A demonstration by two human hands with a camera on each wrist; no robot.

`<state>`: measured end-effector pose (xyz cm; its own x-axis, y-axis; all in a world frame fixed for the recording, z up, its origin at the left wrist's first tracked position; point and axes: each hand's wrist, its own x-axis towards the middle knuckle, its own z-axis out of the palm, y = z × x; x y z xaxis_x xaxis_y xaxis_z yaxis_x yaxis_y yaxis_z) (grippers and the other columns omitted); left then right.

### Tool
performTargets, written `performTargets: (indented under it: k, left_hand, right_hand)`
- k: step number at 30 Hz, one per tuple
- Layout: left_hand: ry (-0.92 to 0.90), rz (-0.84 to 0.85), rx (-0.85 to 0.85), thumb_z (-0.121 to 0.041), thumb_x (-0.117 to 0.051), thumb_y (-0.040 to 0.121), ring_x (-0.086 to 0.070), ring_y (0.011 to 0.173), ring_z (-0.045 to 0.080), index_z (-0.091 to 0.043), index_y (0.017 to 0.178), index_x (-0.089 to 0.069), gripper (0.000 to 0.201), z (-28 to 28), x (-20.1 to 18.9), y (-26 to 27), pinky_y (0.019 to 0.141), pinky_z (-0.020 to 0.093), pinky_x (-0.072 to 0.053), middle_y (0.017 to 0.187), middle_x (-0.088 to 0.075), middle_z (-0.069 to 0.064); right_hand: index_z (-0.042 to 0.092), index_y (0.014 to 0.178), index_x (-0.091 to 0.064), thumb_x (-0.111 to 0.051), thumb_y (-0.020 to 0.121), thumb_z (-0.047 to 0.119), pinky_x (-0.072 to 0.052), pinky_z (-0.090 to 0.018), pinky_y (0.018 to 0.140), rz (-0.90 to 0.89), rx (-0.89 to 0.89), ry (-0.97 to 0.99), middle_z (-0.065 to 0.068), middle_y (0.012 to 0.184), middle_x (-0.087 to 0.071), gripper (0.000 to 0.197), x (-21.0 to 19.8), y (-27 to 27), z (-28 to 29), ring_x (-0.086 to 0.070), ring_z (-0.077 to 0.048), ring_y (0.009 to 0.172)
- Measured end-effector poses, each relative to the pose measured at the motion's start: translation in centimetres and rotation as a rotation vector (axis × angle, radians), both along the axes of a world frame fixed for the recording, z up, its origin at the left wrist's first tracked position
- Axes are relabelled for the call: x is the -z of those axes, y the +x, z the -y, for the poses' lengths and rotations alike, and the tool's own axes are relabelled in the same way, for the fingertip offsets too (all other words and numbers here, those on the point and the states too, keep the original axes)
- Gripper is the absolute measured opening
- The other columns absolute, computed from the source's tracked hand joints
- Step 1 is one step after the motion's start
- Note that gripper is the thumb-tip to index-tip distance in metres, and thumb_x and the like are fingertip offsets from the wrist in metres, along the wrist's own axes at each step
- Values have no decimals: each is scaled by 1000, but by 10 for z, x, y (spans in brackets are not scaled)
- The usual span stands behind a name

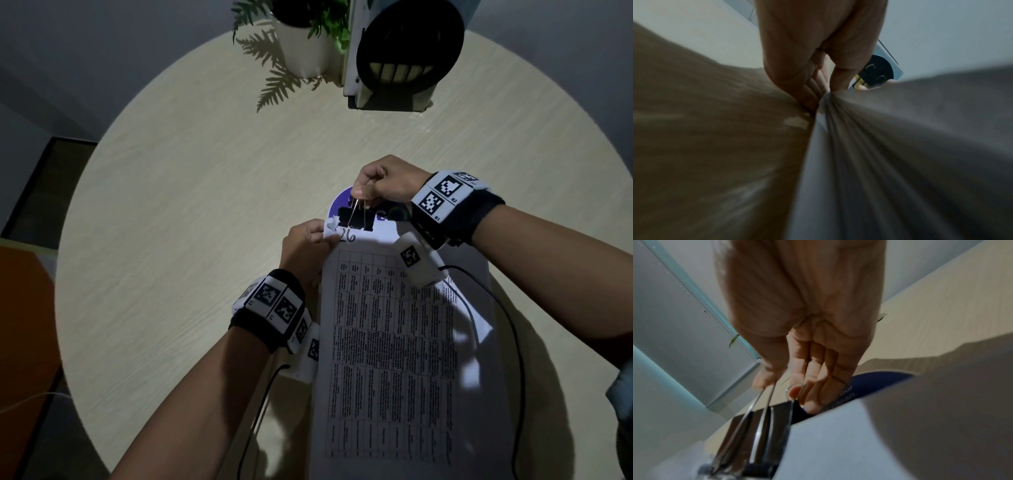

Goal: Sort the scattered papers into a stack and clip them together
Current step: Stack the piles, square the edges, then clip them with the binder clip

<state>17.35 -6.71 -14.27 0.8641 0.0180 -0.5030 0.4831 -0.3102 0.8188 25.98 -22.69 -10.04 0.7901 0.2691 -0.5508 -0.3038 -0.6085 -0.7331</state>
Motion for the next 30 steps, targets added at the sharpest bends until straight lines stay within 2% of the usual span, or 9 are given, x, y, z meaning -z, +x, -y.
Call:
performTargets:
  k: [3, 6, 10, 12, 14, 17, 22, 24, 30]
  left_hand:
    - [-20, -29, 24, -24, -58, 81, -56, 72, 22, -18, 56, -57, 25, 1, -2, 0, 73, 34, -47, 65, -59, 2]
    - [-83, -59, -26, -33, -52, 81, -52, 68, 22, -21, 59, -54, 25, 3, -6, 0, 70, 34, -47, 65, -54, 4]
    - [-23, -78, -50, -42, -49, 72, -51, 75, 23, -21, 53, -51, 28, 6, -11, 3, 81, 45, -50, 71, -54, 8]
    - [6, -75, -88, -39, -53, 77, -46, 70, 22, -20, 44, -39, 40, 8, -14, 5, 71, 37, -44, 65, -45, 9]
    - [49, -48, -81, -30, -52, 88, -39, 67, 22, -17, 47, -30, 48, 10, -13, 5, 70, 31, -34, 63, -36, 9]
    - [47, -61, -50, -33, -54, 89, -43, 65, 20, -11, 59, -45, 38, 10, -15, 5, 67, 30, -36, 66, -43, 10]
    - [-10, -198, -8, -44, -58, 62, -47, 68, 23, -10, 51, -49, 37, 8, -21, 13, 67, 33, -36, 63, -48, 12]
    - [-41, -233, -19, -46, -61, 59, -50, 70, 23, -5, 64, -58, 41, 6, -21, 15, 69, 32, -38, 70, -52, 15]
    - [-227, -266, -136, -33, -64, 83, -55, 79, 29, 4, 82, -64, 37, 0, -17, 5, 74, 37, -43, 86, -58, 22]
  right_hand:
    - [-13, 98, -62, -61, 85, 3, -50, -18, 63, 27, -44, -22, -2, 68, -59, 20, -2, 1, 2, -58, -7, 57]
    - [-12, 97, -63, -62, 84, 5, -47, -24, 72, 49, -78, -27, 0, 68, -59, 21, -1, 1, 2, -56, -8, 62]
    - [-11, 97, -62, -62, 85, 4, -48, -18, 63, 38, -65, 13, 0, 62, -60, 20, 2, -2, 4, -57, 0, 51]
    - [-11, 97, -63, -62, 85, 5, -49, -20, 64, 37, -55, 21, 3, 59, -61, 20, 3, -3, 5, -58, -2, 52]
    - [-10, 96, -62, -62, 85, 5, -50, -30, 72, 40, -47, 32, -3, 65, -61, 20, 3, -4, 6, -58, -11, 60]
    - [-12, 97, -61, -62, 85, 5, -48, -31, 74, 49, -41, 46, -5, 68, -59, 22, 3, -5, 5, -56, -15, 64]
    - [-8, 93, -64, -64, 84, 8, -49, -35, 79, 67, -43, 15, -5, 67, -59, 18, 4, -4, 4, -56, -18, 67]
    - [-2, 86, -65, -64, 83, 9, -48, -34, 79, 71, -54, -4, -5, 66, -59, 11, 4, -4, 2, -56, -16, 65]
    - [13, 68, -61, -63, 85, 10, -47, -38, 74, 19, -43, 15, -10, 67, -59, 17, 8, -5, -4, -57, -25, 67]
